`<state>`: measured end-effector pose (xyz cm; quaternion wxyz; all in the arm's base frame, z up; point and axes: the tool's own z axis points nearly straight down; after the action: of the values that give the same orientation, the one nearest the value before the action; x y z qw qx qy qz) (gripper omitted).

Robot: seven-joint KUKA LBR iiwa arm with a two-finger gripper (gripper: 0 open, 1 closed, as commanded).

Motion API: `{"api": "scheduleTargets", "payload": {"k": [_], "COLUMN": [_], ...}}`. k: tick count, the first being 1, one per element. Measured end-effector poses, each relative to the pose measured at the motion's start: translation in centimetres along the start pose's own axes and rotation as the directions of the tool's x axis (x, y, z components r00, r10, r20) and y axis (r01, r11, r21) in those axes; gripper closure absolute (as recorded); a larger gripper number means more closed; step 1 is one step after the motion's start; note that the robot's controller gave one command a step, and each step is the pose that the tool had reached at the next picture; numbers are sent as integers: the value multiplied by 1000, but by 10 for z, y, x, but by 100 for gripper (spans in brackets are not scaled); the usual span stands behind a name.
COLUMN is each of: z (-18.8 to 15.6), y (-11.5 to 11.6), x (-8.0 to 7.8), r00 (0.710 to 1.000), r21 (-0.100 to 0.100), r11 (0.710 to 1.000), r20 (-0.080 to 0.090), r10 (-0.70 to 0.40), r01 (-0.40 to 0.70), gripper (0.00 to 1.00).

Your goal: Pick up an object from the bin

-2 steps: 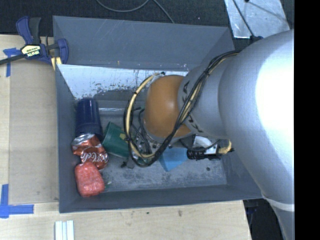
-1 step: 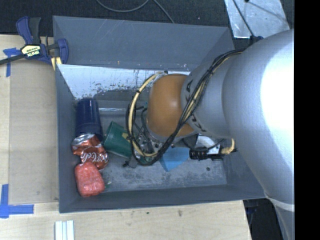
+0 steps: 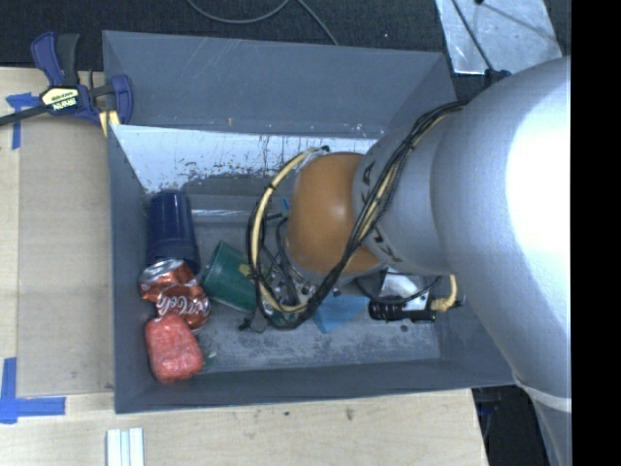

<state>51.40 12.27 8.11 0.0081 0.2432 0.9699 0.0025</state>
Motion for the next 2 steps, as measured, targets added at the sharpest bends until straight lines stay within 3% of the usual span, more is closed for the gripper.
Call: {"api": "scheduleTargets", "payload": {"k": [2], "z": [5], "y": [-1], "x": [-2], "r00": [1000], "r21": [-2], "r11": [1000], "r20": [1], "r10": [6], "r01": [-6], "gripper": [100]}}
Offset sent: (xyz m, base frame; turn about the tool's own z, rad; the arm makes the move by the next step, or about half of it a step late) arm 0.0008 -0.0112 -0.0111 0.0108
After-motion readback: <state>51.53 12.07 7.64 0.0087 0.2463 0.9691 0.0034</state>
